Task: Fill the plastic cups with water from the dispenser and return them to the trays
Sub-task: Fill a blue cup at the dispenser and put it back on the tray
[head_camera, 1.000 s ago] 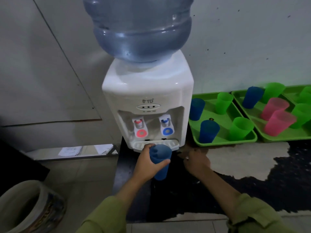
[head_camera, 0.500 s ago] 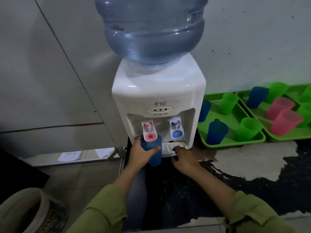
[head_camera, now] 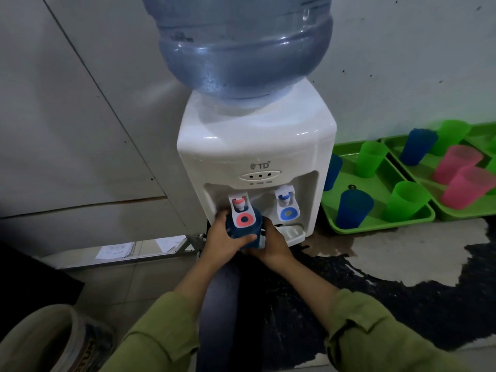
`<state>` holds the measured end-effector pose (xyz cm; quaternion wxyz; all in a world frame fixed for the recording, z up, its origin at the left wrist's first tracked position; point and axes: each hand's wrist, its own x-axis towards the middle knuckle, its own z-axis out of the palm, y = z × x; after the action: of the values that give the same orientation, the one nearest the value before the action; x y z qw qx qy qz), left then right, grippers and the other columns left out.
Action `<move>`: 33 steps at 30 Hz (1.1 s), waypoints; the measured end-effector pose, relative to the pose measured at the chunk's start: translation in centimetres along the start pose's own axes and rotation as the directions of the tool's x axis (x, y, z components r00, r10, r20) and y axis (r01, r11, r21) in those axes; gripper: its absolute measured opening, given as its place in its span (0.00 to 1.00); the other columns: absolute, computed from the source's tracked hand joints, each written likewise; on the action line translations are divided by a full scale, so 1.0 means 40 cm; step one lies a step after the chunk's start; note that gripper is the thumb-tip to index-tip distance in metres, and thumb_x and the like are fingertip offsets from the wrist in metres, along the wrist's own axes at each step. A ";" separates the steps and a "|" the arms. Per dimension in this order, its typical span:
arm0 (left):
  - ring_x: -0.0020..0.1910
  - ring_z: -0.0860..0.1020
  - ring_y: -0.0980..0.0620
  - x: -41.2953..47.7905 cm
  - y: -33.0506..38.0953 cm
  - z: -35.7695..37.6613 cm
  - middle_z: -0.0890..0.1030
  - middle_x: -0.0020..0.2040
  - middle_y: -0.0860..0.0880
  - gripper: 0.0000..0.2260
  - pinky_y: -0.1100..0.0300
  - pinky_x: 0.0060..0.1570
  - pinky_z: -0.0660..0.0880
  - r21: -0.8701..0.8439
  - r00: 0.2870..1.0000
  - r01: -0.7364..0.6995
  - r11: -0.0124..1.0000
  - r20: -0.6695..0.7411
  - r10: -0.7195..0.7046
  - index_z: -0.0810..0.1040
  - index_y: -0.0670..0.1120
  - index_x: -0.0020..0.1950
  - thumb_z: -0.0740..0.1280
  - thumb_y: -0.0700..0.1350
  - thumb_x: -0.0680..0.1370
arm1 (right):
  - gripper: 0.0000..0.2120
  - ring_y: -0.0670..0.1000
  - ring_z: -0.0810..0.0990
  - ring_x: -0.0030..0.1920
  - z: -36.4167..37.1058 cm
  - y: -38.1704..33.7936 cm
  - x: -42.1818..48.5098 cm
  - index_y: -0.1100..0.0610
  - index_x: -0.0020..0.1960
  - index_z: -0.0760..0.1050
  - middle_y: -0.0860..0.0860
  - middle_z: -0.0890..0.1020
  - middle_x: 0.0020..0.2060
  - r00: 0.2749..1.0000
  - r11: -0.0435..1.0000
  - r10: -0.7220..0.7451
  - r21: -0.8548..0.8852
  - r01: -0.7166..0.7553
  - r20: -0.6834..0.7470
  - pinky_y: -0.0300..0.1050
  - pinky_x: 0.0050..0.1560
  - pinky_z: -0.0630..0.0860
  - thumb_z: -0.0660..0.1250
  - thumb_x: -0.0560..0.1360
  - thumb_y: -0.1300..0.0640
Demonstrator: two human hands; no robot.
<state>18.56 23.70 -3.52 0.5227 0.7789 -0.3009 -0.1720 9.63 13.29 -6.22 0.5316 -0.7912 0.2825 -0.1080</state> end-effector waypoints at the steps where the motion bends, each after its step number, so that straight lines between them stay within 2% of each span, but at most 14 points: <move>1: 0.52 0.76 0.60 0.002 -0.001 -0.004 0.77 0.54 0.57 0.29 0.73 0.46 0.73 0.006 1.000 -0.006 1.000 0.010 0.006 0.69 0.54 0.58 0.79 0.42 0.63 | 0.39 0.53 0.74 0.62 0.005 0.001 0.004 0.52 0.68 0.61 0.52 0.75 0.63 1.000 1.000 0.007 0.018 -0.007 0.001 0.45 0.60 0.73 0.77 0.63 0.54; 6: 0.54 0.77 0.62 -0.008 0.001 -0.017 0.78 0.55 0.58 0.27 0.68 0.51 0.75 -0.039 0.998 -0.020 0.999 0.054 0.023 0.70 0.58 0.56 0.79 0.43 0.64 | 0.34 0.53 0.74 0.61 0.016 0.012 0.015 0.53 0.67 0.64 0.53 0.75 0.62 1.000 0.996 -0.011 0.087 0.012 -0.017 0.51 0.62 0.73 0.75 0.65 0.55; 9: 0.53 0.78 0.61 -0.017 0.014 -0.011 0.80 0.55 0.55 0.17 0.71 0.48 0.74 -0.092 0.999 -0.029 0.995 -0.021 0.028 0.73 0.58 0.53 0.75 0.46 0.69 | 0.33 0.54 0.74 0.62 0.016 0.013 0.022 0.56 0.67 0.64 0.54 0.74 0.63 0.999 0.993 -0.026 0.115 0.031 -0.041 0.53 0.61 0.74 0.75 0.66 0.60; 11: 0.51 0.77 0.59 -0.013 0.024 -0.009 0.80 0.52 0.53 0.09 0.74 0.45 0.71 -0.003 0.993 -0.026 1.000 -0.116 0.026 0.76 0.55 0.50 0.71 0.47 0.73 | 0.35 0.53 0.73 0.62 0.013 0.015 0.027 0.56 0.67 0.63 0.54 0.74 0.63 0.998 0.995 -0.055 0.086 0.058 -0.036 0.53 0.62 0.74 0.76 0.65 0.61; 14: 0.47 0.77 0.52 -0.001 0.031 -0.012 0.79 0.47 0.49 0.04 0.67 0.44 0.70 0.163 0.979 -0.004 0.987 -0.200 0.037 0.78 0.49 0.47 0.70 0.46 0.74 | 0.36 0.52 0.72 0.64 0.013 0.016 0.030 0.56 0.68 0.62 0.53 0.73 0.64 0.996 0.994 -0.085 0.062 0.086 -0.025 0.49 0.63 0.72 0.76 0.65 0.61; 16: 0.44 0.76 0.49 0.004 0.039 -0.012 0.79 0.45 0.46 0.04 0.58 0.46 0.72 0.243 0.973 0.011 0.970 -0.227 0.046 0.80 0.44 0.45 0.70 0.44 0.74 | 0.36 0.51 0.71 0.65 0.014 0.016 0.029 0.55 0.68 0.62 0.52 0.72 0.65 0.996 0.994 -0.087 0.070 0.087 -0.011 0.48 0.65 0.71 0.76 0.66 0.61; 17: 0.44 0.76 0.48 0.006 0.043 -0.010 0.79 0.44 0.45 0.04 0.57 0.46 0.72 0.267 0.970 0.016 0.963 -0.237 0.049 0.80 0.43 0.45 0.69 0.43 0.74 | 0.36 0.51 0.71 0.65 0.014 0.016 0.028 0.55 0.69 0.61 0.52 0.72 0.66 0.996 0.993 -0.085 0.076 0.085 -0.005 0.48 0.66 0.71 0.75 0.66 0.61; 20: 0.45 0.76 0.46 0.004 0.051 -0.005 0.79 0.44 0.45 0.04 0.59 0.45 0.70 0.339 0.965 0.024 0.941 -0.253 0.067 0.80 0.42 0.44 0.68 0.42 0.75 | 0.37 0.51 0.70 0.66 0.012 0.016 0.028 0.56 0.69 0.60 0.52 0.71 0.66 0.996 0.993 -0.089 0.084 0.088 0.005 0.47 0.66 0.70 0.75 0.66 0.63; 25: 0.52 0.72 0.46 -0.012 0.067 0.000 0.75 0.50 0.42 0.05 0.64 0.47 0.63 0.406 0.969 0.045 0.913 -0.240 0.059 0.77 0.41 0.43 0.64 0.41 0.76 | 0.36 0.50 0.71 0.65 0.010 0.019 0.030 0.56 0.69 0.60 0.52 0.72 0.66 0.995 0.992 -0.101 0.082 0.099 0.015 0.47 0.65 0.71 0.74 0.67 0.63; 30: 0.44 0.70 0.54 -0.036 0.088 -0.001 0.70 0.50 0.47 0.07 0.65 0.43 0.61 0.379 0.979 -0.024 0.925 -0.177 0.098 0.70 0.44 0.41 0.58 0.41 0.79 | 0.36 0.47 0.71 0.62 0.013 0.024 0.032 0.56 0.68 0.61 0.51 0.72 0.64 0.994 0.991 -0.113 0.075 0.112 0.012 0.40 0.60 0.71 0.74 0.66 0.63; 33: 0.40 0.69 0.56 -0.040 0.100 -0.008 0.70 0.46 0.47 0.08 0.61 0.42 0.62 0.329 0.984 -0.012 0.944 -0.162 0.069 0.70 0.44 0.40 0.57 0.40 0.79 | 0.36 0.50 0.71 0.64 0.014 0.026 0.035 0.56 0.69 0.60 0.52 0.72 0.65 0.995 0.993 -0.102 0.067 0.100 0.021 0.47 0.64 0.72 0.75 0.66 0.63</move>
<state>16.39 23.88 0.22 0.4137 0.8603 -0.2951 -0.0412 10.67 12.66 -7.55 0.5546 -0.7877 0.2320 -0.1346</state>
